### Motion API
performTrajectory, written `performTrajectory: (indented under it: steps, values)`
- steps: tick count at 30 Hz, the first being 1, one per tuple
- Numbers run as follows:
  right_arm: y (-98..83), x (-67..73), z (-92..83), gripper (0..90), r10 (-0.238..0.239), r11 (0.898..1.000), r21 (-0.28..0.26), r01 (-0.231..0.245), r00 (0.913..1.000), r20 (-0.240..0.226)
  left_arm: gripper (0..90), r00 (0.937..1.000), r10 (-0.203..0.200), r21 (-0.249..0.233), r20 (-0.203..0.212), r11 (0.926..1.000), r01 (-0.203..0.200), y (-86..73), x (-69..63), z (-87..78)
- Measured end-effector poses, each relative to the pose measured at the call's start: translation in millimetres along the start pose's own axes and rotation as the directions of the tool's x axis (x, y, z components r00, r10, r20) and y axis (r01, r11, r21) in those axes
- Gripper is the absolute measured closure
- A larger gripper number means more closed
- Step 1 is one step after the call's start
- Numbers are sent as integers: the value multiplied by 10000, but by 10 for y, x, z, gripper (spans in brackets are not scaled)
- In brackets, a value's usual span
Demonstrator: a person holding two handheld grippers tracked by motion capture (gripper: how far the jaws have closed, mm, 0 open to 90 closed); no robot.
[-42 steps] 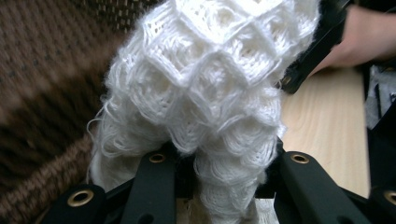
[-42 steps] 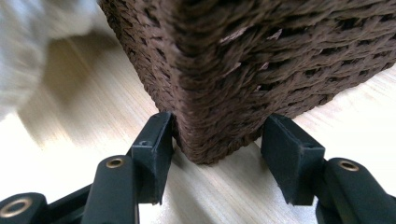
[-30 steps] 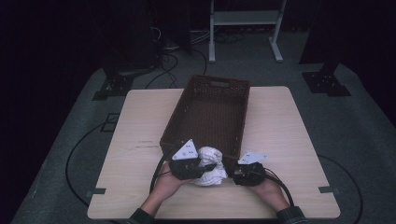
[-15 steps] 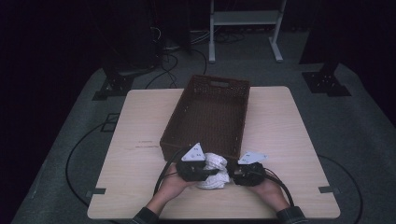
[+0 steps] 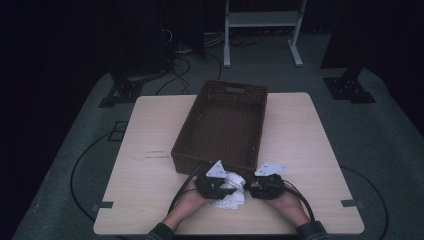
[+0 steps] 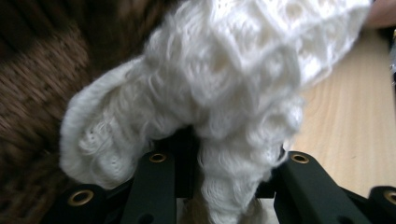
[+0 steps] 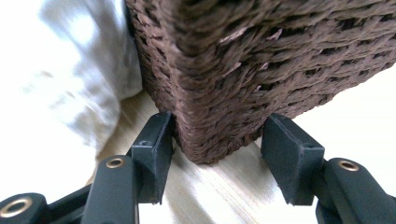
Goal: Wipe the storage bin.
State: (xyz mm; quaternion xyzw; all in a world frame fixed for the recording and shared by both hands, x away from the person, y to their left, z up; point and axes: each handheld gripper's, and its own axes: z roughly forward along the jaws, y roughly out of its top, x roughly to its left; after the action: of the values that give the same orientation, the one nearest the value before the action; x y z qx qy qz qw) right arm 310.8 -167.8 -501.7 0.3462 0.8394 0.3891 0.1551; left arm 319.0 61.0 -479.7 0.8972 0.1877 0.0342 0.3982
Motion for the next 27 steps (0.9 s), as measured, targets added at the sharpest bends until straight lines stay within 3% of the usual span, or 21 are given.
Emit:
performTrajectory:
  steps: [6, 11, 18, 22, 27]
  values:
    - [0, 0, 0, 434, 3, 10000, 0, -3, 10000, 0, 677, 9999, 150, -219, -35, 9996, -150, 44, -42, -58]
    - [0, 0, 0, 434, 7, 10000, 0, -7, 10000, 3, 676, 9999, 82, -921, 117, 9957, -71, 133, -84, -190]
    - [-1, 0, 1, 434, -14, 10000, -11, 14, 10000, 0, 676, 9990, 103, -2131, 441, 9770, -6, 282, -152, -403]
    - [1, 3, -1, 434, 57, 10000, 11, -57, 10000, -11, 677, 9983, 288, -2483, 508, 9686, -153, 343, -188, -468]
    - [0, 0, 1, 434, -4, 10000, -1, 4, 10000, -8, 677, 9969, 337, -2422, 715, 9701, -154, 381, -171, -381]
